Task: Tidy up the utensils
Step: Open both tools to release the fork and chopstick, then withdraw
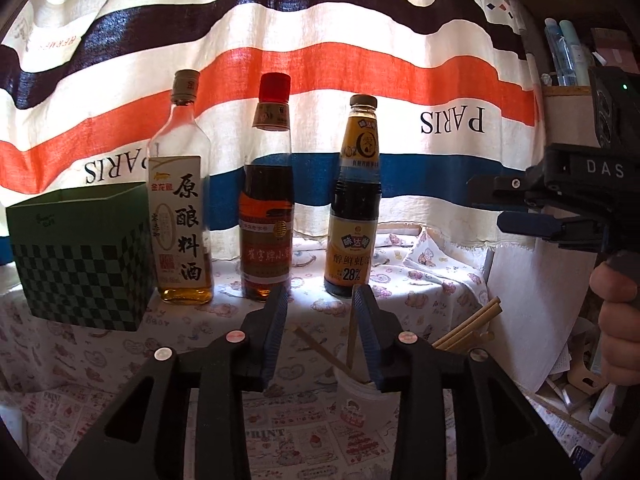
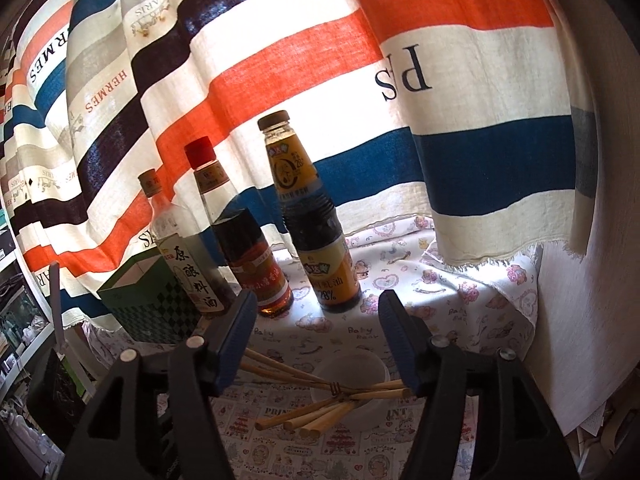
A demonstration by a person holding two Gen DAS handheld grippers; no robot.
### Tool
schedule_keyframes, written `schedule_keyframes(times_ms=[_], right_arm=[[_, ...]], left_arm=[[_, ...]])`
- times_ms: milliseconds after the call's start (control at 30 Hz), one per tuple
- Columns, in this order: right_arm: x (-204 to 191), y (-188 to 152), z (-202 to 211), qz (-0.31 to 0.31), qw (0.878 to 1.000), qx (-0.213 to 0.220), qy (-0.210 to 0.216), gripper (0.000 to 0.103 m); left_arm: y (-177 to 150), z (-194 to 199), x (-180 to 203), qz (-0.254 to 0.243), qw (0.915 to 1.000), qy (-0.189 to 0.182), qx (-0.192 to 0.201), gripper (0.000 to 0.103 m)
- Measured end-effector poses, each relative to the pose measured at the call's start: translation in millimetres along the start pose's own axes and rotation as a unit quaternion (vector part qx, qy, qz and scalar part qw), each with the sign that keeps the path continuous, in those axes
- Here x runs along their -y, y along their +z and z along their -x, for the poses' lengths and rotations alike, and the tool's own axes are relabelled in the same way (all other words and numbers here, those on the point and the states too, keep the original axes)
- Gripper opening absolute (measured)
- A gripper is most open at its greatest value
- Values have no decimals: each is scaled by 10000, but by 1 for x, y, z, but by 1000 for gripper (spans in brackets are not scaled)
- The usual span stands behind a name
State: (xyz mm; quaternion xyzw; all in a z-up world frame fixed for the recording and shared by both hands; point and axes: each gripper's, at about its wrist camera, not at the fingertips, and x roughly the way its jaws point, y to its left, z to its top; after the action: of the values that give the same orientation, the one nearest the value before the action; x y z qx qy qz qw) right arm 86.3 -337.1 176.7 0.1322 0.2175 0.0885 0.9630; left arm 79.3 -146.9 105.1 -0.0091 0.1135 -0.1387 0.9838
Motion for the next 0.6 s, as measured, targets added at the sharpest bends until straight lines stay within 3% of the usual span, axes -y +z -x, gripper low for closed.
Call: schedule_keyframes(times_ms=[167,467,600], right_arm=[[-27,-5,11,397,9989,260,65,66],[-76,-25,30,1002,9912,858,99,72],[-81,-54,24,1158,9885,946,-221,77]], left_arm=[[-6,29,-19,-258,9979,584,130,49],[-16,82,-58,-233,9968,736,214,71],[-29,96,-74,-152,9972,708,195,78]])
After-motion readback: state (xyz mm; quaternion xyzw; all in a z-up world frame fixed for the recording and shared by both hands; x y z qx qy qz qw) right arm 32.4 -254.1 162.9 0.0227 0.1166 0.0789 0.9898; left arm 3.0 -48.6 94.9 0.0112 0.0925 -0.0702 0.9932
